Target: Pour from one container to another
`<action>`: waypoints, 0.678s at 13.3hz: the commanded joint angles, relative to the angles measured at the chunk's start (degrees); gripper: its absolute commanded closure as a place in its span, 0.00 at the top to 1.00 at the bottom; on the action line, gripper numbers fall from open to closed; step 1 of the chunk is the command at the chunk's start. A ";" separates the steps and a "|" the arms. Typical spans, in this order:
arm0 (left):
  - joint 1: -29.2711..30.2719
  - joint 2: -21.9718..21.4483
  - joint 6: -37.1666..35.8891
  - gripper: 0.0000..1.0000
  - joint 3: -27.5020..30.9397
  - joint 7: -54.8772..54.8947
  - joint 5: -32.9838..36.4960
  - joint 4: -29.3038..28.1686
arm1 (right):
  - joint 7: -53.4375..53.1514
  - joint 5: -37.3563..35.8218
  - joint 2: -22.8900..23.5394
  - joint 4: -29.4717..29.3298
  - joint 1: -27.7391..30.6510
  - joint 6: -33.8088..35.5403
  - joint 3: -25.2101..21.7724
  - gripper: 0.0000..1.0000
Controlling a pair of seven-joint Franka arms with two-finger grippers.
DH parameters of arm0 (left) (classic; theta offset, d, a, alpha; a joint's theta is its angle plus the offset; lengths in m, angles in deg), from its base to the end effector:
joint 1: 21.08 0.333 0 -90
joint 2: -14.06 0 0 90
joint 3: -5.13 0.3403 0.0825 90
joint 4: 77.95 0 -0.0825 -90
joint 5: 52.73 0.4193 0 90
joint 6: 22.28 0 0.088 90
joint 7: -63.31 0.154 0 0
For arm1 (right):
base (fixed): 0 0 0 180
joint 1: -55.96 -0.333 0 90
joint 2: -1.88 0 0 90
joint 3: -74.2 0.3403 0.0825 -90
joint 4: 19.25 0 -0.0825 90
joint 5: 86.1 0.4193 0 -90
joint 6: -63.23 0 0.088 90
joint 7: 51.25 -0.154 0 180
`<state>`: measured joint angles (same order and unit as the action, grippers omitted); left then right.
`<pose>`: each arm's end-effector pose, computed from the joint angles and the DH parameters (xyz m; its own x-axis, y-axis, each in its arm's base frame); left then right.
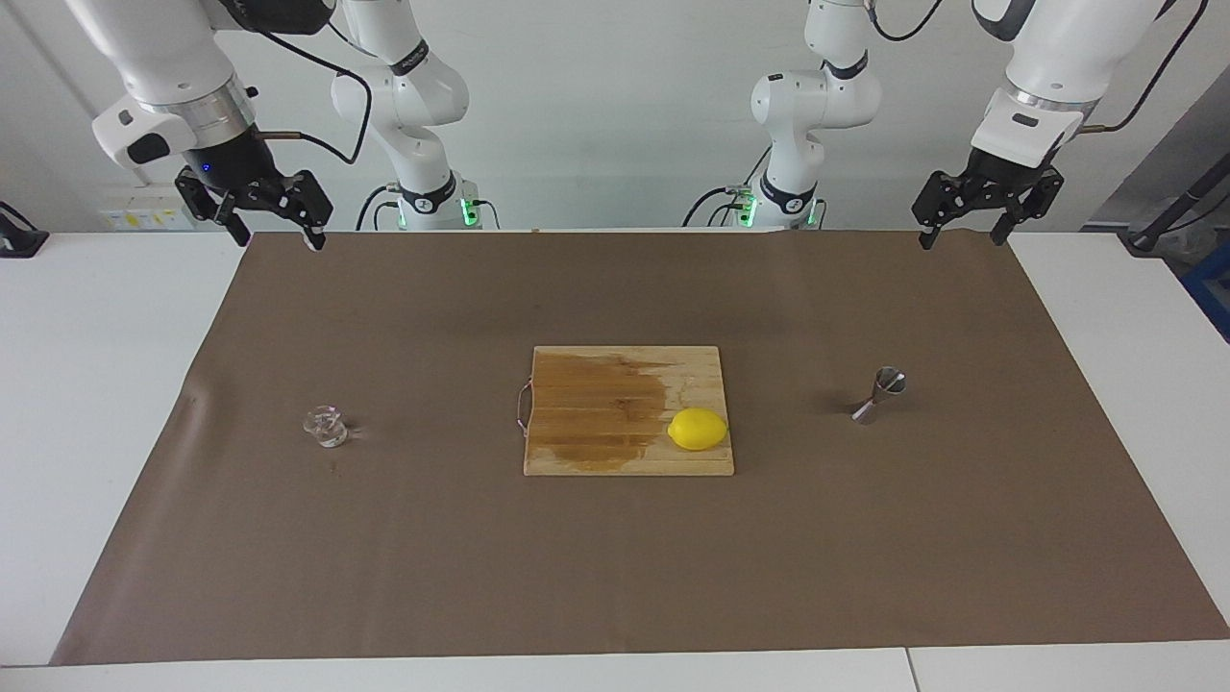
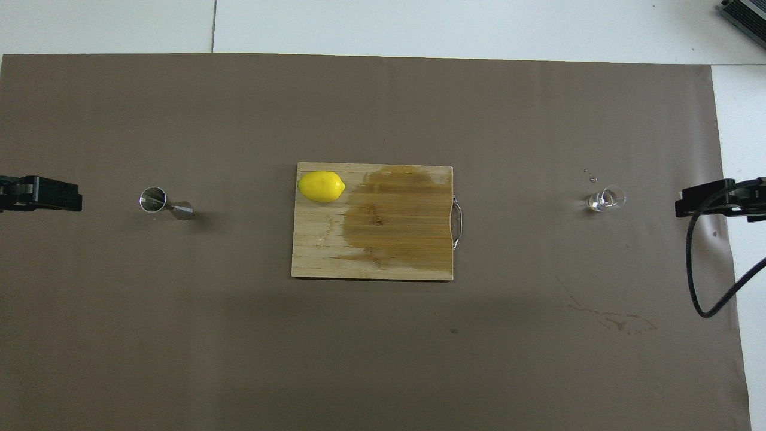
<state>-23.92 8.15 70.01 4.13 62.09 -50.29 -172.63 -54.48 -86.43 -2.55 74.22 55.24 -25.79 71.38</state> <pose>0.5609 -0.0317 0.6233 0.9969 -0.0473 0.0623 -0.0447 -0.9981 -0.0430 0.5614 -0.0225 0.6141 0.9957 -0.0928 -0.0003 -0.0928 -0.9957 0.0020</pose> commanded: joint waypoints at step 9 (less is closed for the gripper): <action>0.28 -0.17 -5.16 1.00 1.61 -4.21 -6.72 -0.25 | -0.47 0.68 -1.28 1.71 -0.15 -0.98 -0.60 1.00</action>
<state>-23.82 8.16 68.47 4.79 60.37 -54.39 -173.16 -54.48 -86.43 -2.55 74.25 55.44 -25.82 71.29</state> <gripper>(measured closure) 0.000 0.000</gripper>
